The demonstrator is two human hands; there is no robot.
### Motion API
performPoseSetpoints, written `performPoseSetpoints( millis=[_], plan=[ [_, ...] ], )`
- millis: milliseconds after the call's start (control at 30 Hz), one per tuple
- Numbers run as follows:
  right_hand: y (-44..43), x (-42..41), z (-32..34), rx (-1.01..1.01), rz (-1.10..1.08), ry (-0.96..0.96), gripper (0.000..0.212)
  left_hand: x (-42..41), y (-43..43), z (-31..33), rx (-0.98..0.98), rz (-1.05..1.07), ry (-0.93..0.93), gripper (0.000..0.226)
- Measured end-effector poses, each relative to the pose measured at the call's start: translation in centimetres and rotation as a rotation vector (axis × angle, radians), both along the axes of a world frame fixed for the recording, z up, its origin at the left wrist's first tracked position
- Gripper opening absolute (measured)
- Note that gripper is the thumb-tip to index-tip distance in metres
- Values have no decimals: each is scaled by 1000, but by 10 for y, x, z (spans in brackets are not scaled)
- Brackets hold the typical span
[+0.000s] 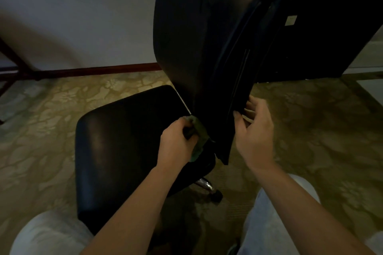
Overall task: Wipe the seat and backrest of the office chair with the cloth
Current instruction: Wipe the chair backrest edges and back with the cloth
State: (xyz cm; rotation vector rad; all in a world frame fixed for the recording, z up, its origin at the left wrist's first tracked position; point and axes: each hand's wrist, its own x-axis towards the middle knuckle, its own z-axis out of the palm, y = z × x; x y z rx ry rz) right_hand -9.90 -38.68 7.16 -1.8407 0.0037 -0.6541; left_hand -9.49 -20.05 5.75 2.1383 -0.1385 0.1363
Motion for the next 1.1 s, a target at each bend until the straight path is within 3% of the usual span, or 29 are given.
performPoseSetpoints(
  millis=[167, 367, 667, 933, 1100],
  plan=[
    [0, -1, -5, -13, -12, -5, 38, -9, -1, 6, -156, 76, -110, 16],
    [-3, 3, -4, -64, -30, 31, 41, 11, -23, 35, -125, 59, -264, 21],
    [-1, 5, -11, -53, -20, 46, 44, 12, -24, 11, -75, 85, -252, 20],
    [-5, 7, -16, -115, -3, 59, 44, -3, 1, -26, 80, 50, -7, 21],
    [-11, 8, -15, -157, 21, 79, 40, -12, 7, -16, 7, 63, -89, 17]
  ],
)
